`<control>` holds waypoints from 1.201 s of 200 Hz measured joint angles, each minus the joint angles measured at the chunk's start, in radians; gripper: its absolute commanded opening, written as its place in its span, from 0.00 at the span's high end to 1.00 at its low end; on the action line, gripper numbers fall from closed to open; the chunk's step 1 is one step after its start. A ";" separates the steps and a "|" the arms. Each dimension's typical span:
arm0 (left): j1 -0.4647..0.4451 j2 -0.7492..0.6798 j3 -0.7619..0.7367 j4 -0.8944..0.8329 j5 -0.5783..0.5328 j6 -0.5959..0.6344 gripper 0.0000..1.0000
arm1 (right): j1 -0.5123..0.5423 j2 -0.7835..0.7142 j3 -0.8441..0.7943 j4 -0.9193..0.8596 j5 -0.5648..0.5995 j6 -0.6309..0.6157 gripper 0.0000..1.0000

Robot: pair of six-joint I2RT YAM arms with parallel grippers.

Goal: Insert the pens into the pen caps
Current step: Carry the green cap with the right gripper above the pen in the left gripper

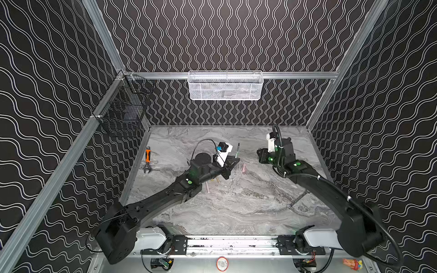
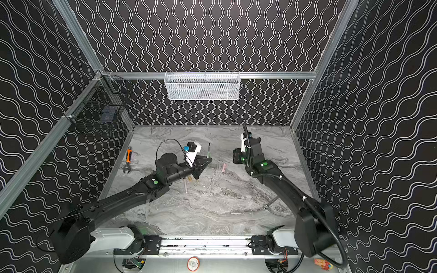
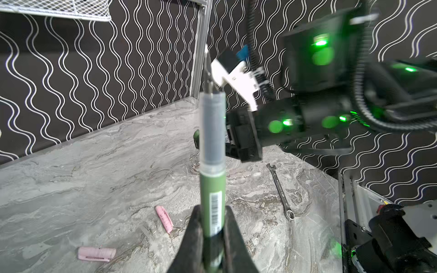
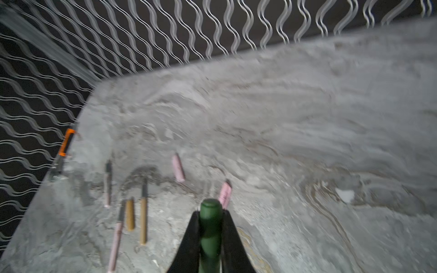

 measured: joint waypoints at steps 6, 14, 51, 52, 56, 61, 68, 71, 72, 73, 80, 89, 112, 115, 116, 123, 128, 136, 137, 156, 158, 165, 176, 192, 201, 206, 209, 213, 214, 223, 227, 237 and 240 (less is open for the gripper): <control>0.000 -0.002 -0.003 0.003 -0.004 0.000 0.93 | 0.013 -0.024 -0.014 0.029 0.011 -0.001 0.84; 0.000 -0.006 -0.006 0.006 -0.005 0.000 0.93 | 0.032 -0.055 -0.027 0.068 0.035 -0.003 0.84; 0.000 -0.014 -0.013 0.032 0.003 0.000 0.94 | 0.092 -0.159 -0.046 0.210 0.037 -0.007 0.84; 0.000 -0.014 -0.013 0.032 0.003 0.000 0.94 | 0.094 -0.164 -0.046 0.214 0.041 -0.007 0.84; 0.000 -0.014 -0.013 0.033 0.008 -0.001 0.94 | 0.098 -0.173 -0.046 0.224 0.047 -0.007 0.84; 0.000 -0.014 -0.013 0.037 0.016 -0.003 0.94 | 0.105 -0.184 -0.046 0.238 0.049 -0.007 0.84; 0.000 -0.012 -0.013 0.044 0.023 -0.004 0.94 | 0.115 -0.199 -0.046 0.261 0.043 -0.007 0.84; -0.001 -0.011 -0.013 0.048 0.024 -0.005 0.94 | 0.118 -0.204 -0.045 0.268 0.041 -0.007 0.84; -0.001 -0.011 -0.013 0.048 0.026 -0.005 0.94 | 0.119 -0.205 -0.045 0.270 0.040 -0.007 0.84; -0.001 -0.010 -0.013 0.049 0.027 -0.006 0.94 | 0.120 -0.208 -0.045 0.273 0.039 -0.006 0.84; -0.001 -0.006 -0.012 0.051 0.035 -0.007 0.94 | 0.127 -0.217 -0.043 0.287 0.034 -0.006 0.84; -0.002 -0.001 -0.010 0.050 0.044 -0.010 0.94 | 0.130 -0.223 -0.037 0.303 0.027 -0.006 0.84; -0.006 0.006 -0.002 0.047 0.061 -0.028 0.94 | 0.136 -0.220 -0.009 0.338 0.005 0.013 0.84; -0.006 0.007 -0.001 0.047 0.064 -0.029 0.94 | 0.139 -0.218 -0.005 0.344 -0.001 0.013 0.84; -0.006 0.008 -0.001 0.047 0.065 -0.029 0.94 | 0.140 -0.217 -0.003 0.346 -0.003 0.013 0.84; -0.007 0.011 0.002 0.047 0.070 -0.029 0.94 | 0.149 -0.213 0.006 0.357 -0.016 0.018 0.84; -0.008 0.013 0.004 0.046 0.074 -0.029 0.94 | 0.155 -0.209 0.011 0.366 -0.024 0.021 0.84; -0.008 0.016 0.009 0.043 0.079 -0.029 0.94 | 0.165 -0.204 0.018 0.378 -0.030 0.022 0.84; -0.008 0.016 0.009 0.043 0.079 -0.030 0.94 | 0.167 -0.202 0.019 0.380 -0.030 0.023 0.84; -0.009 0.023 0.021 0.038 0.097 -0.032 0.95 | 0.190 -0.181 0.041 0.394 -0.047 0.028 0.84; -0.009 0.023 0.022 0.037 0.097 -0.032 0.95 | 0.193 -0.179 0.043 0.396 -0.048 0.028 0.84; -0.010 0.026 0.027 0.030 0.098 -0.033 0.95 | 0.205 -0.171 0.047 0.400 -0.051 0.027 0.84; -0.011 0.029 0.032 0.023 0.102 -0.033 0.95 | 0.223 -0.163 0.051 0.400 -0.052 0.026 0.84; -0.015 0.031 0.032 0.018 0.104 -0.033 0.95 | 0.242 -0.152 0.055 0.400 -0.051 0.016 0.84; -0.018 0.031 0.033 0.018 0.105 -0.033 0.95 | 0.248 -0.146 0.055 0.399 -0.051 0.008 0.84; -0.019 0.031 0.033 0.017 0.108 -0.033 0.95 | 0.251 -0.143 0.055 0.399 -0.051 0.008 0.84; -0.020 0.031 0.033 0.017 0.109 -0.033 0.95 | 0.254 -0.143 0.055 0.399 -0.051 0.008 0.84; -0.021 0.031 0.033 0.017 0.111 -0.033 0.95 | 0.255 -0.142 0.055 0.398 -0.051 0.007 0.84; -0.021 0.031 0.033 0.017 0.112 -0.033 0.95 | 0.255 -0.142 0.055 0.398 -0.051 0.007 0.84; -0.021 0.031 0.033 0.017 0.116 -0.033 0.95 | 0.260 -0.142 0.055 0.398 -0.047 0.004 0.84; -0.021 0.031 0.033 0.017 0.116 -0.033 0.95 | 0.261 -0.142 0.055 0.399 -0.046 0.003 0.84; -0.022 0.031 0.033 0.017 0.115 -0.033 0.95 | 0.263 -0.142 0.056 0.398 -0.047 0.001 0.84; -0.022 0.030 0.033 0.017 0.115 -0.033 0.95 | 0.264 -0.142 0.056 0.398 -0.046 0.001 0.84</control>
